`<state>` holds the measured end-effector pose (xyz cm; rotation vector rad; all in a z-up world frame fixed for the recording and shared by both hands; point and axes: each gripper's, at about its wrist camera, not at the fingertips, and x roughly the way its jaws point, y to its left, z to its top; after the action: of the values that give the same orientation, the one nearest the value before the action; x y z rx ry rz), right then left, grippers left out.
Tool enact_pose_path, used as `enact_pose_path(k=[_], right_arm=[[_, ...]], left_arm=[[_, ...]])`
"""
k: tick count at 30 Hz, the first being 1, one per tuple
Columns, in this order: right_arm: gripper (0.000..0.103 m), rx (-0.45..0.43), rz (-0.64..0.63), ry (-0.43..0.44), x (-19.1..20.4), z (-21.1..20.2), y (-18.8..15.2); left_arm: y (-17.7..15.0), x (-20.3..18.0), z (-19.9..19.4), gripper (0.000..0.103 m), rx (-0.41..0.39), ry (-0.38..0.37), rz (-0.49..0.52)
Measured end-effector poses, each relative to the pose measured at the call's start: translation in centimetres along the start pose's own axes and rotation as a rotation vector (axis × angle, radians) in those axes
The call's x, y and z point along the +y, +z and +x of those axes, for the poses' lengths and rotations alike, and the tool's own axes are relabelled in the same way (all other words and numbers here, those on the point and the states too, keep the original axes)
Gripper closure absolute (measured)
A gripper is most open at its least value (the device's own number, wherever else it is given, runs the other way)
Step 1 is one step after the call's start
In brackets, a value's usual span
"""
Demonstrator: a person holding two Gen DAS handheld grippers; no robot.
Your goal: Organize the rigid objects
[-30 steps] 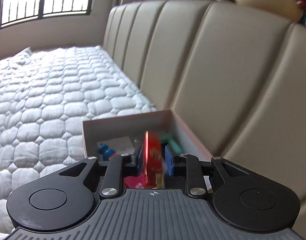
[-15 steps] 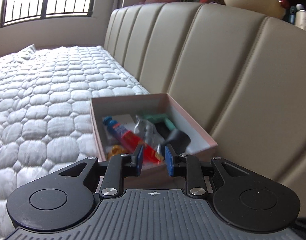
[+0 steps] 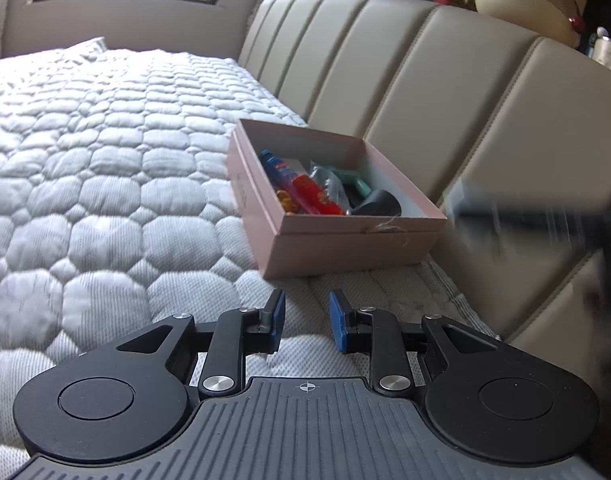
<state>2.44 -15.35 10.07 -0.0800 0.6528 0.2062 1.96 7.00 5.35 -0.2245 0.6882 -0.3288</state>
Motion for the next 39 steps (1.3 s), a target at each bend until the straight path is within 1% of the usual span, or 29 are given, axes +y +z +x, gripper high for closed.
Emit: enact_pose_path(k=[1, 2, 3, 4, 5, 6, 8, 9, 11, 13, 15, 17, 20, 22, 25, 28, 30, 32, 39], right_arm=[[0.07, -0.036, 0.034, 0.004, -0.1, 0.6, 2.0], [0.067, -0.079, 0.057, 0.016, -0.1, 1.3, 4.1], [0.059, -0.111, 0.068, 0.025, -0.1, 2.2, 5.8], [0.034, -0.112, 0.08, 0.012, -0.2, 3.4, 7.3], [0.025, -0.099, 0.102, -0.013, -0.3, 4.4, 8.4], [0.025, -0.091, 0.123, -0.023, -0.6, 5.0, 8.9], [0.024, -0.065, 0.148, -0.005, -1.3, 5.3, 8.5], [0.023, -0.058, 0.154, 0.003, -1.6, 5.0, 7.6], [0.013, -0.05, 0.156, -0.003, -1.8, 4.1, 5.1], [0.009, -0.036, 0.126, -0.012, -1.5, 3.0, 1.6], [0.009, -0.012, 0.075, -0.03, -1.1, 2.6, -1.8], [0.009, 0.013, 0.034, -0.038, -0.4, 2.8, -4.5], [0.009, 0.047, 0.022, -0.055, -0.1, 3.8, -6.9], [0.009, 0.059, 0.046, -0.056, -0.6, 4.5, -7.5], [0.009, 0.062, 0.072, -0.062, -1.2, 5.4, -7.4], [0.007, 0.082, 0.067, -0.073, -1.6, 6.4, -7.4], [0.006, 0.09, 0.074, -0.06, -1.8, 6.7, -7.9], [0.006, 0.076, 0.079, -0.062, -1.8, 6.7, -8.2], [0.001, 0.069, 0.097, -0.076, -1.7, 7.0, -8.5]], left_arm=[[-0.3, 0.2, -0.2, 0.077, -0.001, 0.006, -0.011], [-0.6, 0.5, -0.4, 0.077, -0.002, 0.018, -0.024], [-0.8, 0.7, -0.5, 0.077, -0.004, 0.027, -0.032], [-1.2, 0.8, -0.9, 0.077, -0.009, 0.035, -0.038], [-1.5, 1.0, -1.1, 0.077, -0.013, 0.04, -0.04], [-1.7, 1.0, -1.0, 0.076, -0.017, 0.045, -0.042], [-2.1, 1.0, -0.9, 0.077, -0.021, 0.059, -0.048], [-2.3, 0.8, -0.7, 0.077, -0.019, 0.071, -0.054], [-2.8, 0.3, -0.3, 0.076, -0.012, 0.09, -0.067], [-3.5, -0.7, -0.1, 0.076, -0.02, 0.1, -0.059], [-4.3, -1.9, -0.1, 0.076, -0.037, 0.114, -0.033], [-5.1, -3.0, 0.2, 0.076, -0.043, 0.148, -0.005], [-5.9, -4.1, 0.7, 0.076, -0.045, 0.184, 0.023], [-6.2, -4.8, 1.2, 0.076, -0.053, 0.212, 0.051], [-6.2, -5.5, 1.9, 0.076, -0.066, 0.251, 0.09], [-5.9, -5.3, 3.0, 0.076, -0.051, 0.278, 0.086], [-6.0, -5.1, 3.8, 0.076, -0.028, 0.284, 0.087], [-6.1, -5.0, 3.9, 0.076, -0.031, 0.282, 0.092], [-6.3, -4.6, 3.8, 0.076, -0.042, 0.269, 0.072]])
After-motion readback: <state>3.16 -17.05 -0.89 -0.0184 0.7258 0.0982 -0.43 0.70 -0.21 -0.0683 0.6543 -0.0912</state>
